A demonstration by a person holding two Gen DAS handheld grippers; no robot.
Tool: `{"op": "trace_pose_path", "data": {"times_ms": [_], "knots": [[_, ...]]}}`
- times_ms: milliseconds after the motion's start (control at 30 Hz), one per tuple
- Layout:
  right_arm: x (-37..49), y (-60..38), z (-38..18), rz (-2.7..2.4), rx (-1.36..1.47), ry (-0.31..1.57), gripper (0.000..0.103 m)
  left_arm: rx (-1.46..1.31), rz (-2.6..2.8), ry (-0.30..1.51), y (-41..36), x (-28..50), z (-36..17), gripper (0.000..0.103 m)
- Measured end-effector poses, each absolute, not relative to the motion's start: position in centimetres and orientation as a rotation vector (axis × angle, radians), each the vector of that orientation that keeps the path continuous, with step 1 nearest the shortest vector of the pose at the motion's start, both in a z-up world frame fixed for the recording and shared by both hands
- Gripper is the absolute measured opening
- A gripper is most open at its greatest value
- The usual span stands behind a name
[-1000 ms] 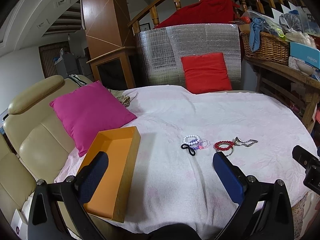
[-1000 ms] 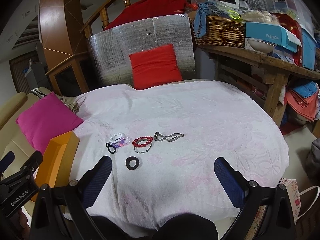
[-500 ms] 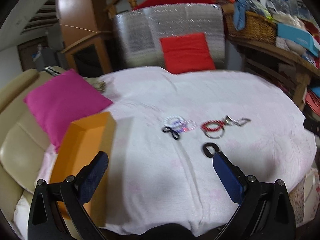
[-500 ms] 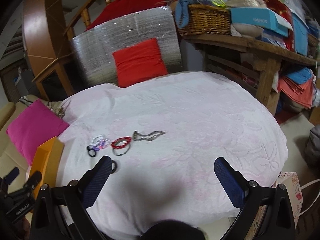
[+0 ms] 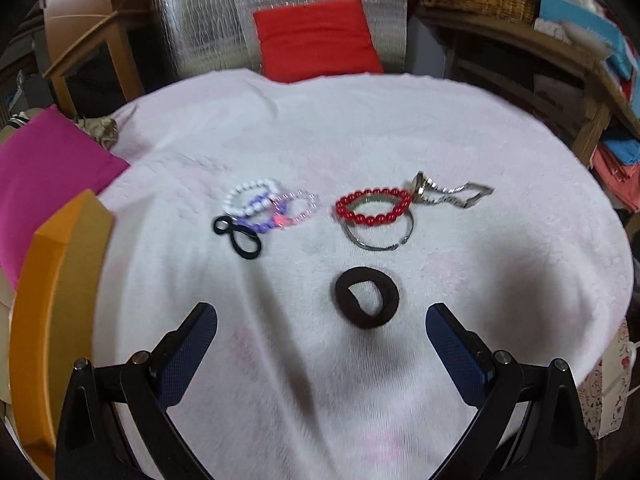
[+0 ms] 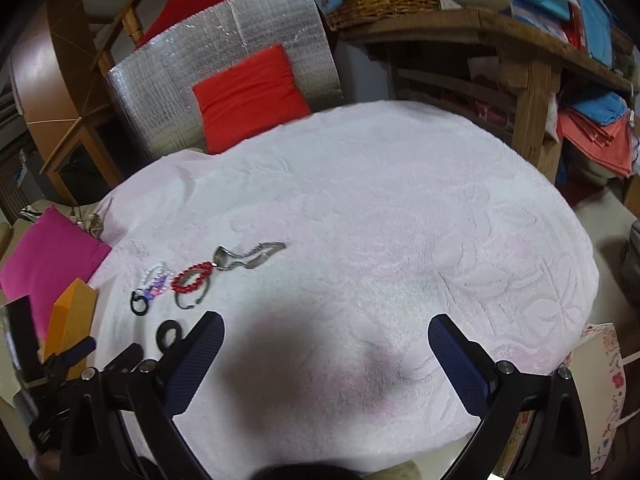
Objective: Organize jewelry
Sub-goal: 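Grasp the black hair tie with the left gripper, then grasp the silver watch with the right gripper while the left gripper holds the hair tie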
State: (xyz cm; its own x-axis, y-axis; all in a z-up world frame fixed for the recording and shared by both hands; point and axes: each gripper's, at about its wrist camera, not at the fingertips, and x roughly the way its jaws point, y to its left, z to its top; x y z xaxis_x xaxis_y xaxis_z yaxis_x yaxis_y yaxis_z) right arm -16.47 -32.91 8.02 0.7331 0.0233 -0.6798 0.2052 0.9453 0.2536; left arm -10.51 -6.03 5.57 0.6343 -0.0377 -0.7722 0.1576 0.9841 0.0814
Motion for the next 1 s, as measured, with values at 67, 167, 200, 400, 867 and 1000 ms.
{"op": "trace_pose_path", "data": {"times_ms": [67, 167, 200, 400, 867, 1000], "knots": [[-15.9, -33.1, 7.6, -0.097, 0.324, 0.748, 0.103, 0.147, -0.122, 0.891, -6.5, -9.9, 4.8, 0.103], [-14.5, -33.1, 7.2, -0.063, 0.341, 0.751, 0.103, 0.15, -0.132, 0.901, -7.0, -9.2, 3.9, 0.103], [-14.0, -33.1, 7.1, -0.052, 0.339, 0.748, 0.103, 0.147, -0.137, 0.902, -7.0, -9.0, 3.8, 0.102], [-10.0, -30.7, 6.3, 0.104, 0.35, 0.765, 0.083, 0.128, -0.205, 0.942, -7.2, -7.6, 2.5, 0.065], [-1.4, -25.3, 2.6, 0.257, 0.512, 0.843, 0.047, 0.065, -0.267, 0.872, -4.4, -8.0, 4.0, 0.02], [-0.2, -24.5, 2.4, 0.268, 0.554, 0.854, 0.044, 0.093, -0.267, 0.831, -4.5, -8.4, 4.4, 0.02]]}}
